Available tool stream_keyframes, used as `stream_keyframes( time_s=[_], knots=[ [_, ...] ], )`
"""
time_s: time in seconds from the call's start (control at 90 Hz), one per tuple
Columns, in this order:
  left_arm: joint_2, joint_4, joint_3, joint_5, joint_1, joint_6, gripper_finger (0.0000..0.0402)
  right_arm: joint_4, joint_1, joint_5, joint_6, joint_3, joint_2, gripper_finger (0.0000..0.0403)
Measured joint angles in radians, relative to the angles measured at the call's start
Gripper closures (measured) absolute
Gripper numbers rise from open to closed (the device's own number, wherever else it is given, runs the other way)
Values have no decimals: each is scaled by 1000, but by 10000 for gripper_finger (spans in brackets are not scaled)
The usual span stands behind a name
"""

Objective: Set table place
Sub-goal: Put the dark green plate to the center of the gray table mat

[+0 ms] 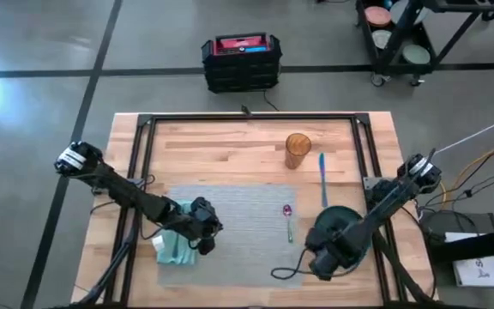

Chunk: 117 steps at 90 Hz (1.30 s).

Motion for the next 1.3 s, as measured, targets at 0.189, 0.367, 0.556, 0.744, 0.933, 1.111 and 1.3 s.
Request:
stream_keyframes(
  time_s=[0.189,0.367,0.556,0.744,0.933,1.111,1.3],
  knots=[
    [0,3,0,-1,0,0,364,16,6,8,60,-13,100,175],
    [0,8,0,-1,0,0,364,15,2,17,56,-17,173,210],
    [0,8,0,-2,0,0,364,21,2,20,21,-11,193,304],
    [0,9,0,-2,0,0,364,-48,-1,48,14,2,168,391],
    [0,8,0,-2,0,0,364,-146,-22,105,-189,171,131,399],
    [-12,-28,24,1,-1,-3,364,-59,-78,270,-552,337,126,401],
    [-73,-337,161,7,-28,-5,364,133,-169,354,-884,389,141,402]
  ],
)
